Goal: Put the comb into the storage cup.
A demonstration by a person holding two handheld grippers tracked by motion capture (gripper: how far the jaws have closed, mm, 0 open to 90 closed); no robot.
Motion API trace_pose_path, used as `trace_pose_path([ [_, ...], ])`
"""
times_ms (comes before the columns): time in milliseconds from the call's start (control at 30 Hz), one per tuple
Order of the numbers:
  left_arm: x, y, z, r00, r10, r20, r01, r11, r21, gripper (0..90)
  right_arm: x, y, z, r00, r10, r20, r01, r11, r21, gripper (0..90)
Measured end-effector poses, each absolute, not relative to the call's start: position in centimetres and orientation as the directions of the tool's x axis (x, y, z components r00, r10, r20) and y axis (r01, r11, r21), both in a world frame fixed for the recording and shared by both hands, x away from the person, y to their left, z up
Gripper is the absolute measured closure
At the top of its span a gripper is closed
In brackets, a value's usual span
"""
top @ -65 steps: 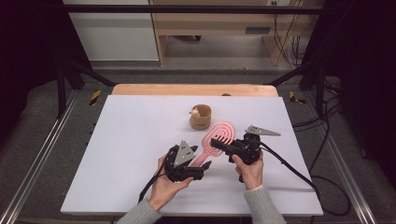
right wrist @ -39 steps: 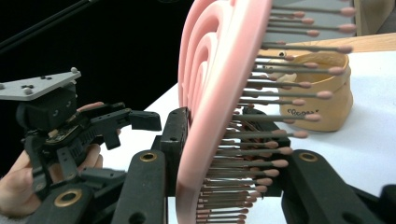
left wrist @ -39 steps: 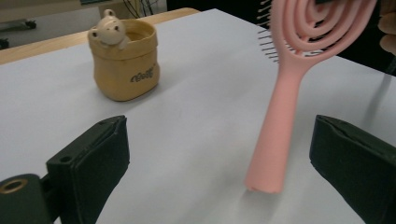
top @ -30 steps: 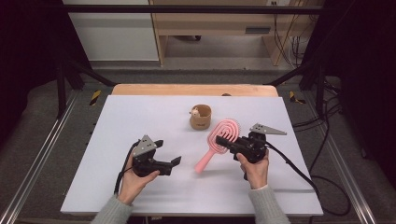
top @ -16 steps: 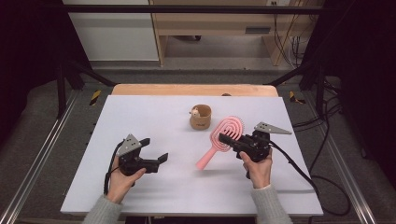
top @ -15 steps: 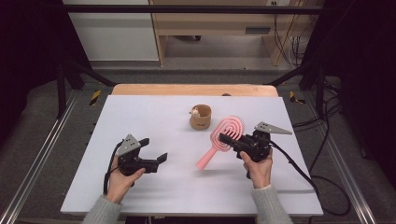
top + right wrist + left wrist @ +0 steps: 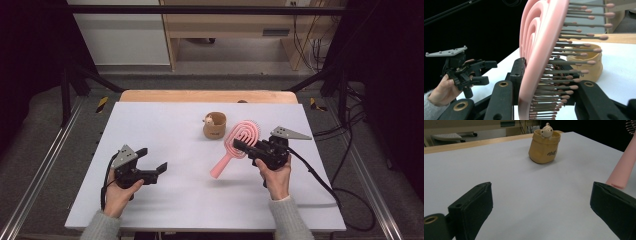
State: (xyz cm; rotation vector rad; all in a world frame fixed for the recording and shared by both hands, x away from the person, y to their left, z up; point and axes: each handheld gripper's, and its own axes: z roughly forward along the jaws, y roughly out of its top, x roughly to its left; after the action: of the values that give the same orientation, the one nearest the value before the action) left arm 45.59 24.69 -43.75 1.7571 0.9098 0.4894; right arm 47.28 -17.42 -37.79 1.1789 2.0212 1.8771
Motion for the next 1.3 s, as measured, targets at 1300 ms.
trace_pose_path([
  [1300,45.1,28.1,-44.8,0.579,0.811,-0.087,0.358,-0.157,0.921,2.4,50.7,-16.1,-33.2,-0.657,0.691,0.300,0.380,-0.040,0.924,63.0],
])
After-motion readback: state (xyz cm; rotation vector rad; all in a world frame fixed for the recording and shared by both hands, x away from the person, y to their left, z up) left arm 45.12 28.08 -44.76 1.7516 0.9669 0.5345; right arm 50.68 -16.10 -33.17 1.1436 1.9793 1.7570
